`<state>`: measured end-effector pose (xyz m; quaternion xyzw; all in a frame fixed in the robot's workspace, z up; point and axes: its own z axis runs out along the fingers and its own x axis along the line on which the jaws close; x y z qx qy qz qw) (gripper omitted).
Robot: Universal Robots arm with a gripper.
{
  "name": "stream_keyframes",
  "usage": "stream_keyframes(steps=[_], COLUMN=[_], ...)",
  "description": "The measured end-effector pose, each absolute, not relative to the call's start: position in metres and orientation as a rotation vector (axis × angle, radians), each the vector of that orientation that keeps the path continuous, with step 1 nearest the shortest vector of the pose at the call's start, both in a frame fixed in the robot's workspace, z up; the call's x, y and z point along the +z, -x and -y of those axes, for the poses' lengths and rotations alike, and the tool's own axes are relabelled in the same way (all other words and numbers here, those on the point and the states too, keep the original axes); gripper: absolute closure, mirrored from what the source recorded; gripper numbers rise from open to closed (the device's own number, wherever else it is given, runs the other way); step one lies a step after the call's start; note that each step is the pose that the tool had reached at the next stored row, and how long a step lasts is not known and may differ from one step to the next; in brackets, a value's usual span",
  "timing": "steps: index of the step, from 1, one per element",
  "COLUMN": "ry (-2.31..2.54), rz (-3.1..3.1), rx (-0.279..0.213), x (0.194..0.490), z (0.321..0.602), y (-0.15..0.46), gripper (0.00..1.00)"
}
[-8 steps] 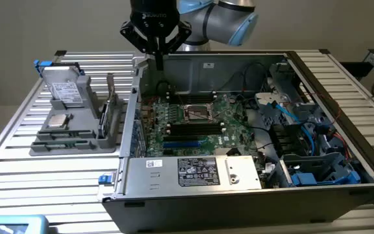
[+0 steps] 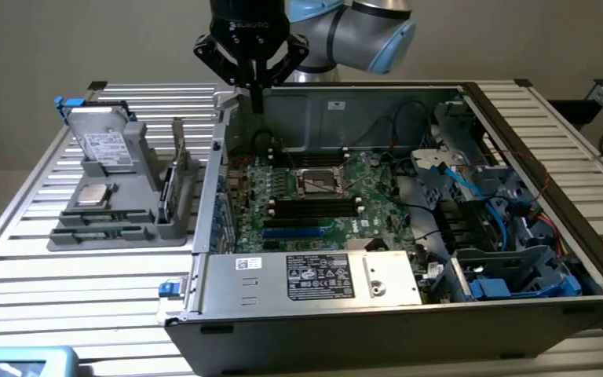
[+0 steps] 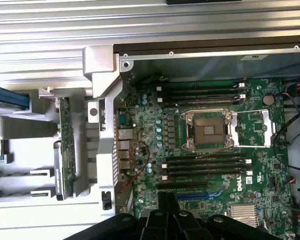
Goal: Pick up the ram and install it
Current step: 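Reach for the ram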
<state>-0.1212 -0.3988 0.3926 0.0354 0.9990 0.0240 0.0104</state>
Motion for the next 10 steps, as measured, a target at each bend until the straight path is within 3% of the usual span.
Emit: stream_keyframes(steps=[10], ry=[-0.11], rz=[-3.118], rx=[0.075], x=[0.393], z=[0.399], y=[0.135], gripper=[0.89])
